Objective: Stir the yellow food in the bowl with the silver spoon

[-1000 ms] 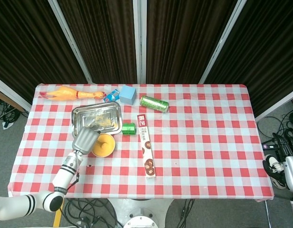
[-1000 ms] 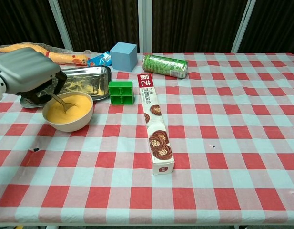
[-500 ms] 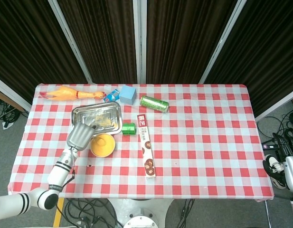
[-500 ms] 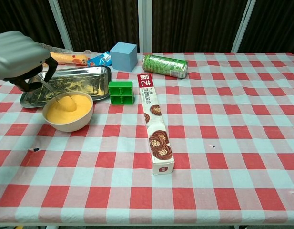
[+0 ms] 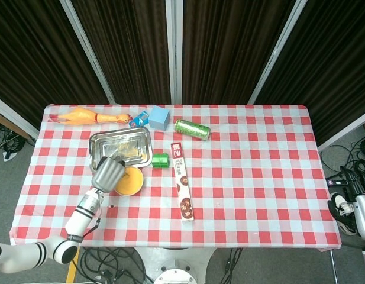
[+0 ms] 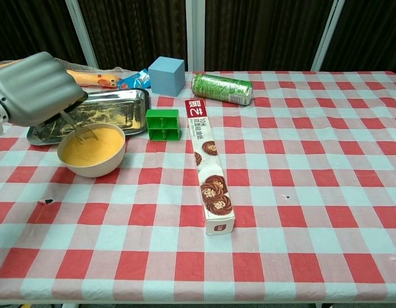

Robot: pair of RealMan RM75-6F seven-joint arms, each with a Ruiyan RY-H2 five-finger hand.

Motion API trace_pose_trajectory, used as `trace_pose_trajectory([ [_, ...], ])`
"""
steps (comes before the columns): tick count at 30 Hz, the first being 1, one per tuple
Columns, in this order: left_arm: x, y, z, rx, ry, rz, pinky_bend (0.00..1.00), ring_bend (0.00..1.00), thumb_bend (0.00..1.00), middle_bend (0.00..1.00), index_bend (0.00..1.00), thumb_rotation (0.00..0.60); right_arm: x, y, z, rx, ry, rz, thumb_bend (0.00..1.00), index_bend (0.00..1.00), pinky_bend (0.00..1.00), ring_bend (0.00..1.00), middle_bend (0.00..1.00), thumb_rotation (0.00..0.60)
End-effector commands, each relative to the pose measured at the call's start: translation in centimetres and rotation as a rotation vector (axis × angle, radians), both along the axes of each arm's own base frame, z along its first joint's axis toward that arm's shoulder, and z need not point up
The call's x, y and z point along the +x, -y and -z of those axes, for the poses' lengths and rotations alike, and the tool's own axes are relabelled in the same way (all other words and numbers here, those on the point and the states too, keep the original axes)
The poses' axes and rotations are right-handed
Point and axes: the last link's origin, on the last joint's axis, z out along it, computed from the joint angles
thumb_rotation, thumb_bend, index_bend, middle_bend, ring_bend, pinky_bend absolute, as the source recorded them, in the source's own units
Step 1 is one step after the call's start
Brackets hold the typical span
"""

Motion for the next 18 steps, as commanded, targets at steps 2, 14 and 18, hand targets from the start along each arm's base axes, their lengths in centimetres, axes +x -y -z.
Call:
trace_pose_trajectory([
  [2, -0.1, 0.3, 0.5, -0.017, 0.008, -0.01, 0.95, 0.9, 0.45, 0.92, 0.69, 0.6, 0.0, 0.0, 0.0, 0.001, 0.001, 0.001, 0.29, 0.0, 0.0, 0.0, 0.12, 0.6],
  [14, -0.6, -0.1, -0.7, -0.143, 0.317, -0.245, 0.95, 0.9, 0.45, 0.92, 0.7, 0.6, 0.0, 0.0, 0.0, -0.001, 0.001, 0.001, 0.29, 0.0, 0.0, 0.0, 0.12, 0.6],
  [18, -0.9, -0.4, -1.7, -0.155, 0.396, -0.289, 0.95, 0.9, 0.45, 0.92, 0.7, 0.6, 0.1, 0.0, 0.0, 0.001, 0.0, -0.002, 0.29, 0.0, 0.0, 0.0, 0.12, 0.6],
])
